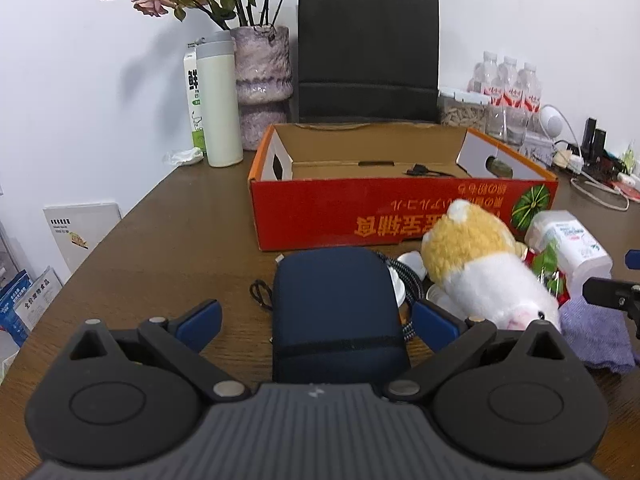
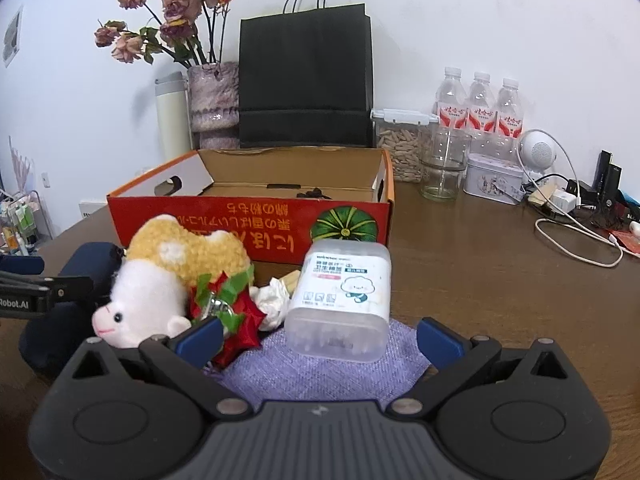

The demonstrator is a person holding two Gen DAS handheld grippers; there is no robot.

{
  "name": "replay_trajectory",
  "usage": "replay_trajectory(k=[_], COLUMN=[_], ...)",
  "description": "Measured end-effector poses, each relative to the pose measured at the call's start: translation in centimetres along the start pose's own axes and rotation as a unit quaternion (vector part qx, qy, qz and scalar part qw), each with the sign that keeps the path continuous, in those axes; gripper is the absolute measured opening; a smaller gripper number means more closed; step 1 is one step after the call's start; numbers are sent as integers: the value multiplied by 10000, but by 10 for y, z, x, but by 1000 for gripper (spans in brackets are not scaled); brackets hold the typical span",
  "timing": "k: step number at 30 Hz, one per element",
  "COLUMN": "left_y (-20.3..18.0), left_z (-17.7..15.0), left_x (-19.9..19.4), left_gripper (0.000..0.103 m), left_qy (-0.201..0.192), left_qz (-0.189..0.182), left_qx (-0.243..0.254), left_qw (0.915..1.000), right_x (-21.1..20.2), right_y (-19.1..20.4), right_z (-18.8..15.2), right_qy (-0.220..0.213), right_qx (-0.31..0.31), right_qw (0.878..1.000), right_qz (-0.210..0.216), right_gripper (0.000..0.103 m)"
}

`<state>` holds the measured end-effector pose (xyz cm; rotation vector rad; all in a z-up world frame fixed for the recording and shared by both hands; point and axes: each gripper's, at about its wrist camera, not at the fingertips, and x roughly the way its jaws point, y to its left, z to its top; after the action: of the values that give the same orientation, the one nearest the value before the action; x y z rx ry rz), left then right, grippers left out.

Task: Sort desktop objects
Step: 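Withdraw the left gripper from the box back to the navy case, then grasp the navy case with the left gripper while the right gripper grasps the cotton-bud container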

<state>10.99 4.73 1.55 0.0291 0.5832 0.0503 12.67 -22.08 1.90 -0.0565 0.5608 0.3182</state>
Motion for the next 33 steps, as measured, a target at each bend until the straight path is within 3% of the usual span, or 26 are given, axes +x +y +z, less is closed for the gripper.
replay_trajectory(k=[16,28,31,33], left_y=[-7,-3,-3,-2], left_z=[-11,-7,-6,-6], left_x=[19,18,19,19], left_gripper=[103,103,97,87], left_qy=[203,105,102,96], left_qz=[66,92,96,15], left_qx=[154,-48,-128,-216], left_qw=[9997,9999,9998,9997], right_x=[11,13,15,17], right_y=[-3,-4,-5,-6], right_z=[-11,-8,-3,1], right_qy=[72,27,-30,-56], right_qx=[79,116,131,159], right_qw=[9999,9997,9994,9991], right_qz=[-112,-205,-334,-391], right_gripper=[103,103,103,103])
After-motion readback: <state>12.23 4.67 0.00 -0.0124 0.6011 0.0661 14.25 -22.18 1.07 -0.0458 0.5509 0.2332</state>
